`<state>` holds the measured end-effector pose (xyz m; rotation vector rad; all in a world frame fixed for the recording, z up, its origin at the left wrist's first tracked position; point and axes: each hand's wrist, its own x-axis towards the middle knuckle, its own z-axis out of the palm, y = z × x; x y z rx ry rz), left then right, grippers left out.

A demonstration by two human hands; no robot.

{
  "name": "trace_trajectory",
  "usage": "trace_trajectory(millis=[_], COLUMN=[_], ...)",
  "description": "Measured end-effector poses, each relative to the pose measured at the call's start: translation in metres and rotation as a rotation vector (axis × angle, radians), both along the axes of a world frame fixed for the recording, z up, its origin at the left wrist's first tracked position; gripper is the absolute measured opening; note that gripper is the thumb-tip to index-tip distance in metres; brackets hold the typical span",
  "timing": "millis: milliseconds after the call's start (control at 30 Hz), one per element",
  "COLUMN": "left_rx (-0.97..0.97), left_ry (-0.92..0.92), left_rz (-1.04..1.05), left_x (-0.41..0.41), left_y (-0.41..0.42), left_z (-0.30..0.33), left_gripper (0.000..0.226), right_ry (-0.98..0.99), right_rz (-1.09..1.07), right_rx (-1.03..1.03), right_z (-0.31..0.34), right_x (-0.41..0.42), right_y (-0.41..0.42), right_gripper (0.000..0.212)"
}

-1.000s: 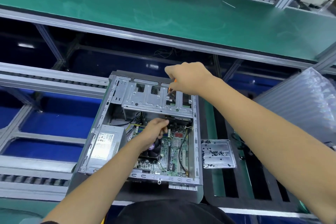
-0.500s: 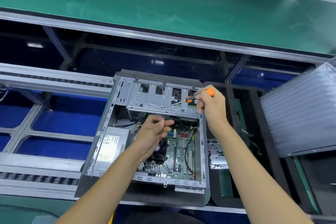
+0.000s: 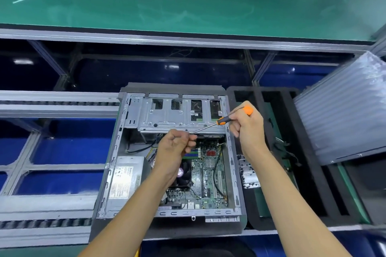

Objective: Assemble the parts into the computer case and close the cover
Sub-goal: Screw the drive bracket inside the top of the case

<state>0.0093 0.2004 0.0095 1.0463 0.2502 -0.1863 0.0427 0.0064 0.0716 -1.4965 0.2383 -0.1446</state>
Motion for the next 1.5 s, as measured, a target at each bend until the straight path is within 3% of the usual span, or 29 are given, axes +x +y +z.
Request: trace_trajectory(millis=[267, 567, 733, 833, 1200, 1333, 1500], left_rx=[0.028, 0.066, -0.065, -0.104, 0.026, 0.055, 0.304], left_ry=[-0.005, 0.027, 0.153, 0.203, 0.156, 0.101, -0.022], left_rz=[-0.005, 0.020, 0.132, 0.124, 0.076, 0.051, -0.129], left_x=[0.010, 0.020, 0.026, 0.028, 0.039, 0.046, 0.058], left_y=[-0.019, -0.051, -0.067, -0.072, -0.080, -0.079, -0.065], left_z=[0.000, 0.001, 0.002, 0.002, 0.004, 0.001, 0.004], left_gripper=[0.015, 0.009, 0.023, 0.030, 0.031, 0.018, 0.010], right_ry=[0.020, 0.020, -0.027, -0.071, -0.121, -0.152, -0.158], right_rz=[0.012, 0.006, 0.069, 0.147, 0.263, 0.239, 0.252], right_rx=[-0.013, -0.071, -0.226, -0.220, -0.337, -0.338, -0.333], right_z=[-0.001, -0.004, -0.002, 0.008, 0.017, 0.013, 0.009], right_x=[0.003, 0.010, 0.006, 0.010, 0.043, 0.051, 0.059], right_y=[-0.019, -0.049, -0.052, -0.048, -0.061, -0.065, -0.070], right_gripper=[0.024, 0.012, 0.013, 0.010, 0.009, 0.013, 0.016])
